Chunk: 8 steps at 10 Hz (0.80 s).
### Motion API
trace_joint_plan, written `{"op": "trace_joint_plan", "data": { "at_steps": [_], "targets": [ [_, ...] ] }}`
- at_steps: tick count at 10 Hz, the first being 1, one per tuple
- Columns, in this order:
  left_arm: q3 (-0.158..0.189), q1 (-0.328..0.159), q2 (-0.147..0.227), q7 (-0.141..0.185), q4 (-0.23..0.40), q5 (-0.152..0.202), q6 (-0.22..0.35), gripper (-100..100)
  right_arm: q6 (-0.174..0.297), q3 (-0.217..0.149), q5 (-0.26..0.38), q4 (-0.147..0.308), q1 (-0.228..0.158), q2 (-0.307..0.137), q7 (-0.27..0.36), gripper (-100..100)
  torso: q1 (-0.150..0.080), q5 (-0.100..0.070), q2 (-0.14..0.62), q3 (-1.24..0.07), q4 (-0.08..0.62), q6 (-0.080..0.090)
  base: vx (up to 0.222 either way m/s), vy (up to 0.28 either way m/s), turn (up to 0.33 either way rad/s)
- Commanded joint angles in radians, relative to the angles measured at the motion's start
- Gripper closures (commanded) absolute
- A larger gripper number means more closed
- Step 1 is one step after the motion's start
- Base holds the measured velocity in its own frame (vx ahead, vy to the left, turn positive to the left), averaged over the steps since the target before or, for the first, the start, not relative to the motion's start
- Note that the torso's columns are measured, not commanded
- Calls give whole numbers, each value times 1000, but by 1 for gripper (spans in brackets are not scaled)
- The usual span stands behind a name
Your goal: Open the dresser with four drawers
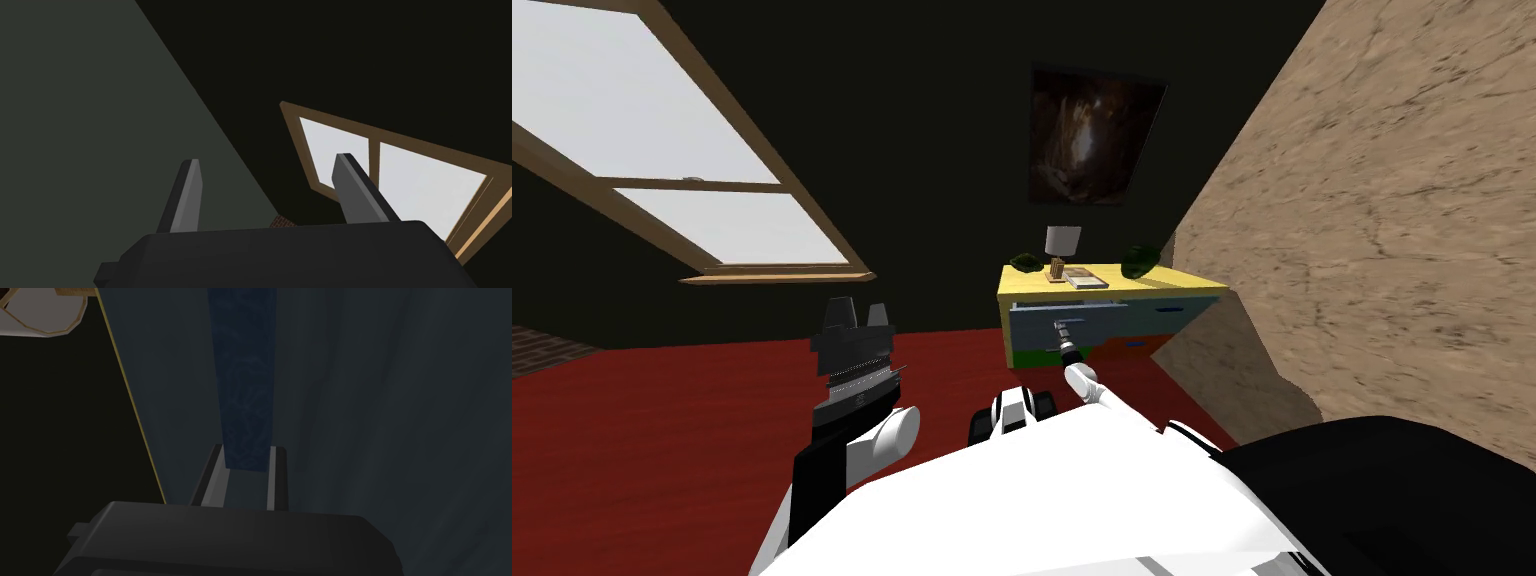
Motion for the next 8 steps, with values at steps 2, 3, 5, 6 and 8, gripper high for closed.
{"op": "trace_joint_plan", "data": {
  "at_steps": [2,3,5,6,8],
  "targets": [
    [0,0,0,0,0,0,0,0,18,-10,-89,11,20,-16,26,100,2,-1,-2,-1,0,-1,-32,-4,64],
    [0,0,0,0,0,0,0,0,53,-32,-125,15,38,-51,73,100,1,-1,-4,-2,-1,1,-89,6,359],
    [0,0,0,0,0,0,0,0,53,-32,-187,15,38,-51,73,100,2,-1,2,2,1,-2,-90,2,295],
    [0,0,0,0,0,0,0,0,88,-55,-214,18,55,-85,120,100,1,-1,-1,0,-1,0,-123,36,354],
    [0,0,0,0,0,0,0,0,88,-55,-275,18,55,-85,120,100,2,-1,1,1,1,-3,-93,15,275]
  ]
}}
